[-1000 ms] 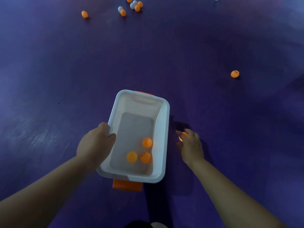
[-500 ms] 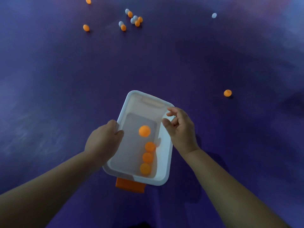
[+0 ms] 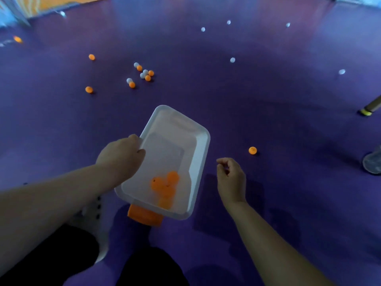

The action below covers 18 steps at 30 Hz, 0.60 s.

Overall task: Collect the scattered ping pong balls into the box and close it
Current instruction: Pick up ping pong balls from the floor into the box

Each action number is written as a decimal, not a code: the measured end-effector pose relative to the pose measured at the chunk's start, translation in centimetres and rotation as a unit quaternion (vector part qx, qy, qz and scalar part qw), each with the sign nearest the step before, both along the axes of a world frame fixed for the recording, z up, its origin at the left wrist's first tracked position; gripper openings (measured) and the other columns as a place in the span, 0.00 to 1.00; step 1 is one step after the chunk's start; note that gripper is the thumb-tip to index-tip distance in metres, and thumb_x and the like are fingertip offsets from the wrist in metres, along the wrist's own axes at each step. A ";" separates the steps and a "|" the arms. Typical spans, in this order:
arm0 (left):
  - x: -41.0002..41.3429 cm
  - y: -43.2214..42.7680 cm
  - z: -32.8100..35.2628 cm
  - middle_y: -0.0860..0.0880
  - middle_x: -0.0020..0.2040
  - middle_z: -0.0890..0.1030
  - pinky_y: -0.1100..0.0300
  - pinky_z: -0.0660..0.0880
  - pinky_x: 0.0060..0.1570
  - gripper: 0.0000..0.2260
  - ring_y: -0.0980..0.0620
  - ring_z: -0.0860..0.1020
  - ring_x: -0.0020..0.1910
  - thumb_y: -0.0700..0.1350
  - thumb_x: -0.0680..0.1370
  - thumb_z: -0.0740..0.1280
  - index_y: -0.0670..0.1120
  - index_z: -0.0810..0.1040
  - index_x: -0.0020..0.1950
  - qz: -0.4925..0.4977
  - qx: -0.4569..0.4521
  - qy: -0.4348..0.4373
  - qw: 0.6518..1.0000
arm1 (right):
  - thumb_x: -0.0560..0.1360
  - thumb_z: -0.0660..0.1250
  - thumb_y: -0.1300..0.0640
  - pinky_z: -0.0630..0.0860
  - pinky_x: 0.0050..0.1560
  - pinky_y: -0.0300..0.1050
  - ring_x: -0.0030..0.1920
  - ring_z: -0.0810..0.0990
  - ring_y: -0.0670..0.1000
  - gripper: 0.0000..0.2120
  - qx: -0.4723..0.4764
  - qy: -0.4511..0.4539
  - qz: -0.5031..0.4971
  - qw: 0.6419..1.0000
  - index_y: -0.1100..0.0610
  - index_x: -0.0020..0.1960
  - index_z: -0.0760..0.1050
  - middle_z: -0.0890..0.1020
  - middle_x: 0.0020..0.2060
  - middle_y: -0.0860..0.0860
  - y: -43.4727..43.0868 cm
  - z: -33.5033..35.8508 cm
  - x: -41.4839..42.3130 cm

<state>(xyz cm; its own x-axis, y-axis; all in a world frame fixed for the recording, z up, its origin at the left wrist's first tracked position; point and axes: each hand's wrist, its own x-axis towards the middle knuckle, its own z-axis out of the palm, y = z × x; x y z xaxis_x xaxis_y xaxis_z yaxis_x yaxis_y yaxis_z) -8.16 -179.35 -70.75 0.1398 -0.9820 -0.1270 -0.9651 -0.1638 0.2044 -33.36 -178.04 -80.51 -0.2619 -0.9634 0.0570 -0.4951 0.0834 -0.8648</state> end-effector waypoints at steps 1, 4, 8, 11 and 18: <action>-0.1 -0.8 0.0 0.40 0.48 0.77 0.54 0.68 0.39 0.10 0.43 0.69 0.40 0.46 0.79 0.57 0.41 0.70 0.55 -0.004 0.005 -0.005 1.000 | 0.79 0.60 0.59 0.76 0.48 0.39 0.50 0.77 0.44 0.09 0.015 -0.001 -0.008 1.000 0.53 0.55 0.77 0.79 0.50 0.45 -0.2 -0.1 -0.3; -0.5 -4.1 -0.5 0.41 0.46 0.76 0.54 0.68 0.40 0.10 0.43 0.69 0.40 0.46 0.78 0.57 0.41 0.70 0.53 -0.024 0.012 -0.007 1.000 | 0.79 0.60 0.59 0.76 0.48 0.39 0.50 0.77 0.43 0.10 0.058 0.014 -0.017 0.998 0.52 0.57 0.76 0.78 0.51 0.43 -0.9 -0.3 -1.8; -1.3 -8.2 -2.0 0.45 0.41 0.72 0.54 0.67 0.40 0.08 0.43 0.71 0.39 0.45 0.78 0.58 0.41 0.70 0.51 -0.057 0.005 0.013 0.998 | 0.78 0.59 0.58 0.73 0.40 0.36 0.45 0.77 0.41 0.11 0.120 0.062 -0.044 0.990 0.50 0.56 0.77 0.78 0.47 0.41 -2.4 -1.0 -4.6; -2.2 -11.3 -4.0 0.49 0.34 0.68 0.54 0.66 0.38 0.06 0.43 0.70 0.37 0.43 0.77 0.60 0.41 0.67 0.45 -0.066 0.014 0.048 0.997 | 0.78 0.58 0.58 0.74 0.38 0.38 0.44 0.77 0.41 0.11 0.162 0.082 -0.080 0.980 0.49 0.56 0.76 0.78 0.47 0.41 -4.4 -1.9 -6.5; -4.1 -21.9 -11.0 0.46 0.38 0.72 0.54 0.67 0.39 0.04 0.42 0.71 0.38 0.42 0.75 0.60 0.41 0.67 0.44 -0.081 0.041 0.093 0.992 | 0.79 0.58 0.56 0.70 0.36 0.38 0.47 0.76 0.44 0.11 0.228 0.169 -0.114 0.952 0.51 0.58 0.75 0.78 0.53 0.44 -13.2 -6.2 -10.0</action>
